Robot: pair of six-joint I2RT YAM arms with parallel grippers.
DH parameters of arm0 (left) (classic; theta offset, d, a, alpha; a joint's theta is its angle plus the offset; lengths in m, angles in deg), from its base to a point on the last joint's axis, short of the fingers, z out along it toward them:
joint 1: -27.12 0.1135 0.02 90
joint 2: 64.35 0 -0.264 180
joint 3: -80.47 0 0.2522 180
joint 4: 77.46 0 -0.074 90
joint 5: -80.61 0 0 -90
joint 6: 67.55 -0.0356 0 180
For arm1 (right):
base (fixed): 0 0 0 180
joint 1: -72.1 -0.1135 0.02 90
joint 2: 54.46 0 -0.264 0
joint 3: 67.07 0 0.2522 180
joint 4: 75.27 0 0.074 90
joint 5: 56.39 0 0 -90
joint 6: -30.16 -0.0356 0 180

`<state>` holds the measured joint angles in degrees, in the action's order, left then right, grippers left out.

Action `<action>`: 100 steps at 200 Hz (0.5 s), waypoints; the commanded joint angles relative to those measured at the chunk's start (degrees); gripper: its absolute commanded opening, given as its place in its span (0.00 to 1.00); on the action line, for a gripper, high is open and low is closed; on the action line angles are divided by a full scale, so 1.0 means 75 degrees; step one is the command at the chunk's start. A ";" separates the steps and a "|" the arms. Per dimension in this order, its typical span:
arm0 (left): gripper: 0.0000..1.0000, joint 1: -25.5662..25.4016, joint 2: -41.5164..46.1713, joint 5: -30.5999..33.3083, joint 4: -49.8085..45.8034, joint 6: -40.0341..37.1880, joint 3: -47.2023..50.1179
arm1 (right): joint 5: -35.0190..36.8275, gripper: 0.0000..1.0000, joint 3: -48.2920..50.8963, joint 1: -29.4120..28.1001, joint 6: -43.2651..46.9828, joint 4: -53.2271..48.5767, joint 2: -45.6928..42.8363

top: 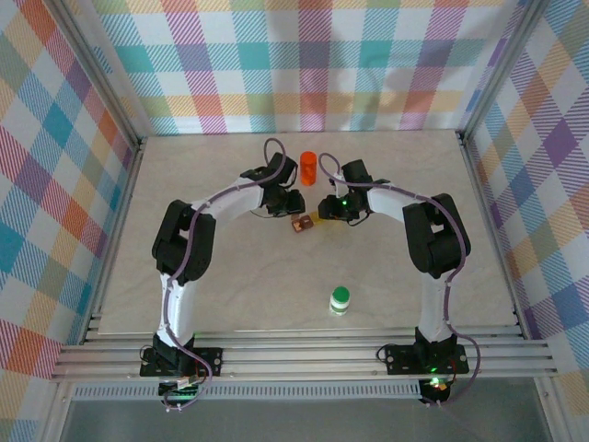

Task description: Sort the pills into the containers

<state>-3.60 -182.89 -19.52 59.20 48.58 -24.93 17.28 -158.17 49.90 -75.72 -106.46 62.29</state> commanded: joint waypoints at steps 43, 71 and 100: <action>0.28 -0.0256 0.0600 -0.0301 0.0401 0.0119 0.0629 | 0.0573 0.42 0.0175 -0.0041 -0.0080 -0.0442 0.0394; 0.28 -0.0368 0.0625 -0.0207 0.0534 0.0160 0.0834 | 0.0585 0.42 0.0210 -0.0044 -0.0086 -0.0433 0.0371; 0.26 -0.0369 0.0587 -0.0067 0.0613 0.0224 0.1055 | 0.0574 0.42 0.0233 -0.0044 -0.0086 -0.0420 0.0359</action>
<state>-6.07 -180.21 -20.46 62.28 49.00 -18.72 17.47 -158.17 49.90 -75.79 -106.42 62.29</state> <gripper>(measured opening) 0.266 0.418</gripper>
